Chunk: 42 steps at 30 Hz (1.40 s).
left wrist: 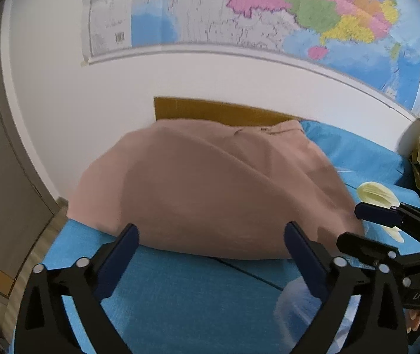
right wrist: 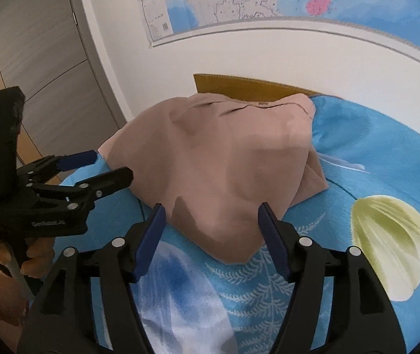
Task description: Fold large clothes
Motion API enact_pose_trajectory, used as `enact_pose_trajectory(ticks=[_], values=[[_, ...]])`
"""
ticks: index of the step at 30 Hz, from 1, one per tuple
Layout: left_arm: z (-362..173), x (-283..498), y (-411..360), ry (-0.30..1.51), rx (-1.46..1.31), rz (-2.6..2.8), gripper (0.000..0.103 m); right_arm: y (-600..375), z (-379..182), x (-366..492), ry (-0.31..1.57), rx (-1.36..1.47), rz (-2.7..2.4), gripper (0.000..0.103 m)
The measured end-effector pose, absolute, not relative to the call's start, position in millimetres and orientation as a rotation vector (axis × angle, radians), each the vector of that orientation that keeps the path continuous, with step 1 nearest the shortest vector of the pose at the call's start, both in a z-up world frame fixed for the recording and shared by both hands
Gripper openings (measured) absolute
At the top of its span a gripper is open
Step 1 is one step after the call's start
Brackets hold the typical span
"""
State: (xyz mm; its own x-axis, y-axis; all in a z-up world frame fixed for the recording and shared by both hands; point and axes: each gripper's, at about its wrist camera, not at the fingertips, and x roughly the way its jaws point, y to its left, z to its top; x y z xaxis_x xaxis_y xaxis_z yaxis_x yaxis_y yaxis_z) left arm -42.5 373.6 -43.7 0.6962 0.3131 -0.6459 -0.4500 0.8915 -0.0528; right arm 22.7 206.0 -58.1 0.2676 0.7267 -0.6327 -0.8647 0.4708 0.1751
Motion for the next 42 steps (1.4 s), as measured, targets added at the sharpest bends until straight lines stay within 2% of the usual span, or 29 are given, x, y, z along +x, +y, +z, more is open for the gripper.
enact_pose_trajectory(ticks=[5,12,17,42], values=[[-39,-48,362,0.660,-0.192,0.451,0.096,200,-57,18,0.698,-0.223,1.073,0.075],[-34,-60,353,0.638,-0.210,0.475,0.096,189,-54,12,0.671,-0.200,1.059,0.091],[-33,-65,344,0.641,-0.182,0.495,0.096,183,-52,5,0.655,-0.203,1.044,0.097],[-35,-93,320,0.630,-0.205,0.535,0.096,152,-54,-31,0.639,-0.187,1.054,0.097]])
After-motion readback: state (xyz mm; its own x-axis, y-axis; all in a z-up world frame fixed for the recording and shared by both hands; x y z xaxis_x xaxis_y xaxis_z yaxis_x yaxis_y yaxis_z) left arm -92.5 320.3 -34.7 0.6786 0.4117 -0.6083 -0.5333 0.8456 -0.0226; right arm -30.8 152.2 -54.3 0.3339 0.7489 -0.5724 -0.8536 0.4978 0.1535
